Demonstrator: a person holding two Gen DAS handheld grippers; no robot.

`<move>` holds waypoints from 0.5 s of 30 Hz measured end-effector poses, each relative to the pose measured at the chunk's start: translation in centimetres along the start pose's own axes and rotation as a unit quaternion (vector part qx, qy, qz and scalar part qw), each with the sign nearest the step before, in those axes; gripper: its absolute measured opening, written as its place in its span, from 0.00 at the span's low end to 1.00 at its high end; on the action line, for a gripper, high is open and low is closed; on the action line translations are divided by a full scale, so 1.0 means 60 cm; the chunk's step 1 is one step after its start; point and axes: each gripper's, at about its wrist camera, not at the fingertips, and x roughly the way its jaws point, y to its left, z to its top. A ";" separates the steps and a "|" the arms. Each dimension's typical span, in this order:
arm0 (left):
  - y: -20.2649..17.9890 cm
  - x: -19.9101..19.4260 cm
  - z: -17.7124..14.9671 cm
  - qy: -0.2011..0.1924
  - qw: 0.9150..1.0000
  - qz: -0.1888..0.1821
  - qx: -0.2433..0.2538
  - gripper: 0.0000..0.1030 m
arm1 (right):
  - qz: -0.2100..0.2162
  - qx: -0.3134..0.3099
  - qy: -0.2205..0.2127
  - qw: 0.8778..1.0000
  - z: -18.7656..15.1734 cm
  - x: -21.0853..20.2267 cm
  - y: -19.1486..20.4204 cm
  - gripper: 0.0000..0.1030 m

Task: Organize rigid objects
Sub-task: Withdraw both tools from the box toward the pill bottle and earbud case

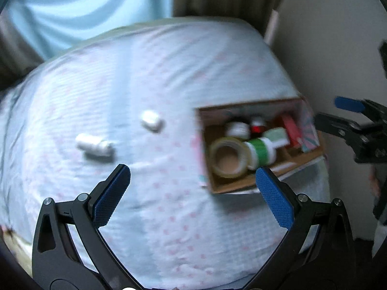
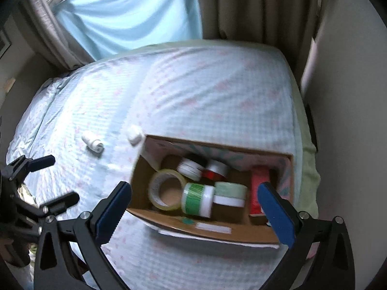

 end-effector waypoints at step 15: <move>0.316 -0.009 0.029 -0.021 0.972 0.037 -0.233 1.00 | 0.006 -0.078 -0.004 0.997 0.127 0.054 0.210 1.00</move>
